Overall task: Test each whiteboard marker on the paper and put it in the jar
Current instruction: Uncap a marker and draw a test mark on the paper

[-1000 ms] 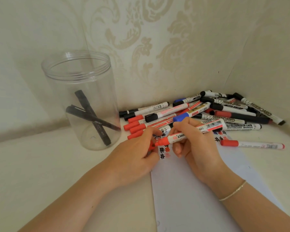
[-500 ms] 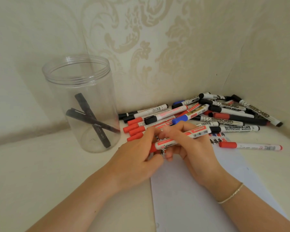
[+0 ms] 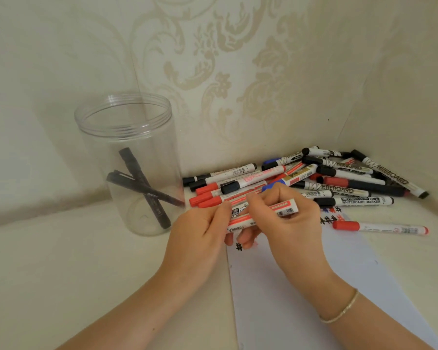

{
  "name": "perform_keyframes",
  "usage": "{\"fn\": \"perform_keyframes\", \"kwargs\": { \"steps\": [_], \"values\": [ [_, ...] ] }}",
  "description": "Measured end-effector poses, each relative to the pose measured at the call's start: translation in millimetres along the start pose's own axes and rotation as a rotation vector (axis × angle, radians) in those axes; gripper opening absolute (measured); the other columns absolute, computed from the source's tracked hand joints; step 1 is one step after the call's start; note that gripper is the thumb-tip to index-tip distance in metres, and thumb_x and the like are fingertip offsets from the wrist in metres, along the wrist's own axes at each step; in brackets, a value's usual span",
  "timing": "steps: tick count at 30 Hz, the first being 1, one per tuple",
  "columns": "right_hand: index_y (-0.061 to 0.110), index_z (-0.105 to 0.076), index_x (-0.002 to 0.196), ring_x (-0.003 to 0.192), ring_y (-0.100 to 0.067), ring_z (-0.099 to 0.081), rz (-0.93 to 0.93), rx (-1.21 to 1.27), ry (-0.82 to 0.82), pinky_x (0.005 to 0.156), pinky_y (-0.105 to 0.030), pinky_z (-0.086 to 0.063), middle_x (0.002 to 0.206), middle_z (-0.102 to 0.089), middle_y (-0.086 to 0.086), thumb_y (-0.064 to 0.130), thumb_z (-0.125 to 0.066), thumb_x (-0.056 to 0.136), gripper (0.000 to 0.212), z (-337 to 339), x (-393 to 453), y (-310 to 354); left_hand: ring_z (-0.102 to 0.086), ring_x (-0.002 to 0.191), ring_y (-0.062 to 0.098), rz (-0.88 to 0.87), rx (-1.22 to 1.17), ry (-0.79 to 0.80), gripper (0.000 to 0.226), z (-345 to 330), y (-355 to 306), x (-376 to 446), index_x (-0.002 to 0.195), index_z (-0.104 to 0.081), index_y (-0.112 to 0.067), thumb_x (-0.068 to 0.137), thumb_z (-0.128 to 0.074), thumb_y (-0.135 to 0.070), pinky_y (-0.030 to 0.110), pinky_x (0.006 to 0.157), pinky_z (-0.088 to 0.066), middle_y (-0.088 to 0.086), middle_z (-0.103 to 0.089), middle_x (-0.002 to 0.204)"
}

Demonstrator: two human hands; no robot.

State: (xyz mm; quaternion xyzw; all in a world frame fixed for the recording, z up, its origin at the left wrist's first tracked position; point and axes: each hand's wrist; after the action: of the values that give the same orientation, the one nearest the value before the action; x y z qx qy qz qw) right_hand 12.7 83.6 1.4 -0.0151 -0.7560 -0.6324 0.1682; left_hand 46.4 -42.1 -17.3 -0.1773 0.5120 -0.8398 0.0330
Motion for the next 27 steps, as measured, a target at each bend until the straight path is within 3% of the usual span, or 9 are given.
{"fn": "perform_keyframes", "kwargs": {
  "steps": [6,10,12,14,17,20,23,25,27],
  "values": [
    [-0.009,-0.047,0.064,0.039,-0.031,-0.057,-0.028,-0.024,0.031,0.040,-0.030,-0.048,0.051,-0.061,-0.021,-0.003,-0.059,0.087,0.027,-3,1,3,-0.051,0.048,0.003,0.023,-0.017,0.031,0.051,1,-4,0,0.052,-0.057,-0.024,0.100,-0.040,-0.028,0.017,0.054,-0.037,-0.009,-0.058,0.050],
    [-0.002,-0.053,0.079,0.038,-0.022,-0.057,-0.153,0.070,-0.075,0.040,-0.028,-0.049,0.055,-0.063,-0.016,0.002,-0.058,0.089,0.012,-4,20,11,-0.053,0.051,-0.002,-0.032,-0.174,-0.074,0.020,8,-25,7,0.082,-0.061,-0.013,0.095,-0.052,-0.025,0.009,0.051,-0.037,-0.015,-0.059,0.056],
    [0.003,-0.051,0.087,0.037,-0.018,-0.055,-0.205,0.167,-0.158,0.038,-0.026,-0.046,0.054,-0.060,-0.013,0.002,-0.057,0.090,0.007,-6,32,19,-0.058,0.053,-0.002,-0.080,-0.285,-0.109,0.004,13,-41,4,0.089,-0.059,-0.016,0.090,-0.060,-0.020,0.009,0.051,-0.040,-0.014,-0.063,0.061],
    [0.005,-0.049,0.089,0.037,-0.015,-0.052,-0.230,0.298,-0.177,0.039,-0.025,-0.046,0.049,-0.058,-0.008,0.002,-0.056,0.090,0.007,-12,42,28,-0.068,0.065,0.003,-0.147,-0.349,-0.120,0.008,19,-57,-1,0.092,-0.059,-0.021,0.085,-0.064,-0.020,0.015,0.054,-0.049,-0.010,-0.070,0.075],
    [0.008,-0.051,0.085,0.041,-0.013,-0.050,-0.261,0.373,-0.068,0.042,-0.024,-0.046,0.049,-0.056,-0.003,0.014,-0.060,0.091,0.012,-30,55,50,-0.071,0.073,0.003,-0.341,-0.195,-0.271,0.013,38,-79,3,0.096,-0.056,-0.024,0.085,-0.062,-0.028,0.020,0.062,-0.055,-0.012,-0.070,0.086],
    [0.009,-0.057,0.080,0.042,-0.015,-0.045,-0.254,0.127,0.084,0.043,-0.025,-0.040,0.052,-0.052,0.000,0.037,-0.056,0.092,0.031,-57,67,77,-0.066,0.067,0.003,-0.561,0.075,-0.469,0.015,67,-104,13,0.095,-0.046,-0.029,0.092,-0.059,-0.034,0.019,0.056,-0.052,-0.011,-0.064,0.081],
    [0.006,-0.054,0.063,0.044,-0.019,-0.046,-0.004,-0.204,0.136,0.047,-0.027,-0.039,0.058,-0.052,-0.007,0.049,-0.044,0.095,0.054,-82,77,95,-0.059,0.063,0.011,-0.692,0.349,-0.613,0.013,95,-128,23,0.099,-0.044,-0.022,0.095,-0.050,-0.034,0.025,0.051,-0.046,-0.009,-0.059,0.073],
    [0.007,-0.051,0.071,0.058,-0.026,-0.051,0.278,-0.482,0.099,0.056,-0.035,-0.044,0.071,-0.056,-0.007,0.043,-0.044,0.096,0.045,-90,84,93,-0.052,0.055,0.013,-0.632,0.501,-0.733,0.018,113,-139,31,0.098,-0.042,-0.018,0.096,-0.045,-0.036,0.029,0.048,-0.037,-0.011,-0.054,0.067],
    [0.015,-0.046,0.081,0.070,-0.027,-0.049,0.450,-0.961,0.116,0.062,-0.034,-0.038,0.081,-0.046,0.000,0.028,-0.041,0.097,0.021,-88,93,76,-0.044,0.051,0.009,-0.494,0.638,-0.773,0.020,128,-142,41,0.095,-0.035,-0.020,0.096,-0.041,-0.038,0.028,0.047,-0.028,-0.011,-0.048,0.062]
  ]
}}
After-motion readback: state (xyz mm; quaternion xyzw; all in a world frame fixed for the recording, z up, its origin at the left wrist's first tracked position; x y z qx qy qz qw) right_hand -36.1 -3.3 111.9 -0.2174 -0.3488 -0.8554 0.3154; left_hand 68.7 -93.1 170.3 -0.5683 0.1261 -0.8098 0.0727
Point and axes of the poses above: each hand's wrist, its own x-axis towards the middle knuckle, its own z-axis out of the back of the hand, y = z × x
